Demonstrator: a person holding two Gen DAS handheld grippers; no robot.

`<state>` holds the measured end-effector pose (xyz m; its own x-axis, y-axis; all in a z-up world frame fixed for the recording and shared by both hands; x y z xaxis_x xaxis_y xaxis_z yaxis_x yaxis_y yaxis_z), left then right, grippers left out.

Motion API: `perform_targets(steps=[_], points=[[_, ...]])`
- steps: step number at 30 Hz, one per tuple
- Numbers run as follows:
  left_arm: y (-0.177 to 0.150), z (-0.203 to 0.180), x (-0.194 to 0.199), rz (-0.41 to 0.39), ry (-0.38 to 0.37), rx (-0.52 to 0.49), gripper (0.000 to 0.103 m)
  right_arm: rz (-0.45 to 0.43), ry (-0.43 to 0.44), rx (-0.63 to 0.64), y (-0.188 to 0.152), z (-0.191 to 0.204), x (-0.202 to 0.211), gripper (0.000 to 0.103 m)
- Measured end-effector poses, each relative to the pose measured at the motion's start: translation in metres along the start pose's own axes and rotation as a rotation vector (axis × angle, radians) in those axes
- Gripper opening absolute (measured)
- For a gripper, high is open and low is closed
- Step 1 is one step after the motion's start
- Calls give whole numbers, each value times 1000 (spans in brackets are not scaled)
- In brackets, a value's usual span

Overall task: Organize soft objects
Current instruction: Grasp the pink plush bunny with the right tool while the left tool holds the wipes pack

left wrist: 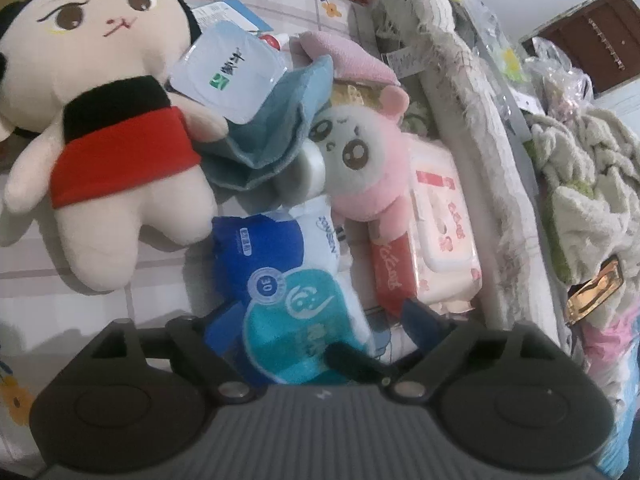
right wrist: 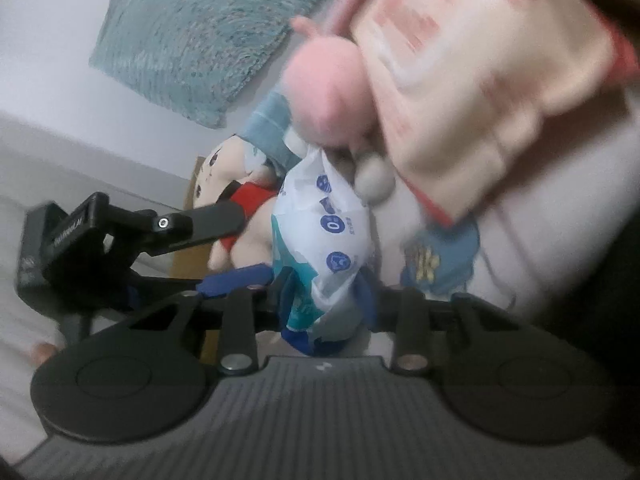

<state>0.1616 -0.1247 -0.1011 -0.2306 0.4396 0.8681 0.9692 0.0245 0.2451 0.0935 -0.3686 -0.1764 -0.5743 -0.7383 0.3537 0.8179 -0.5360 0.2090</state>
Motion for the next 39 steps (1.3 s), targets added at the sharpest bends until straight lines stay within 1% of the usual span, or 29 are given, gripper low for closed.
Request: perform_targets(steps=[1, 2, 5, 9, 10, 12, 13, 14, 16, 20, 23, 25, 26, 27, 29, 30, 31, 33, 36, 39], points=[[1, -1, -1, 2, 8, -4, 91, 7, 19, -33, -2, -4, -2, 32], [1, -3, -3, 3, 22, -10, 92, 12, 30, -38, -4, -4, -3, 31], [1, -7, -6, -1, 74, -31, 95, 26, 33, 2, -12, 2, -10, 32], [2, -13, -9, -13, 139, -59, 96, 63, 38, 62, -21, 7, -22, 32], [2, -13, -10, -11, 149, -62, 96, 67, 26, 86, -21, 10, -26, 37], [2, -14, -10, -4, 154, -68, 96, 63, -13, 150, -20, 18, -24, 42], [1, -15, -10, -4, 154, -76, 96, 57, -40, 192, -20, 24, -19, 50], [0, -16, -8, -6, 157, -87, 96, 46, -61, 224, -21, 30, -14, 63], [-3, -18, -7, -11, 168, -114, 96, 16, -102, 285, -24, 41, 0, 78], [-8, -24, -10, -10, 207, -159, 96, -13, -150, 342, -26, 48, 26, 79], [-7, -27, -15, -21, 228, -176, 97, -20, -142, 340, -28, 51, 41, 79], [-6, -29, -20, -32, 261, -187, 97, -28, -155, 347, -29, 55, 49, 79], [-6, -29, -22, -37, 273, -191, 95, -34, -161, 354, -29, 56, 51, 80], [-5, -28, -24, -39, 283, -193, 89, -45, -166, 365, -30, 60, 54, 80], [-5, -25, -29, -31, 304, -189, 87, -59, -171, 381, -31, 65, 56, 80], [-5, -24, -30, -33, 311, -189, 83, -71, -175, 399, -31, 71, 59, 80], [-6, -23, -30, -40, 306, -194, 80, -79, -179, 415, -30, 68, 63, 80], [-9, -23, -28, -54, 310, -203, 76, -104, -195, 470, -28, 79, 69, 80], [-12, -21, -23, -69, 302, -205, 74, -151, -221, 552, -21, 95, 80, 82], [-19, -17, -14, -76, 285, -186, 74, -195, -228, 584, -3, 106, 87, 82]])
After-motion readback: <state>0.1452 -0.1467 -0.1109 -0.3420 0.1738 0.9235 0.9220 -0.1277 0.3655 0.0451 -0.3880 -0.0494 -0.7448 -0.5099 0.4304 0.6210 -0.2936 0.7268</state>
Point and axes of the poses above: each gripper's, at about its wrist camera, not at the fingertips, and x roughly against the way its jaws point, z to its left, y to its top, the point moved 2 cm from there along -x, roughly the way its jaws point, and after that the axes turned 5 degrees about y, right-handed, at the moved point
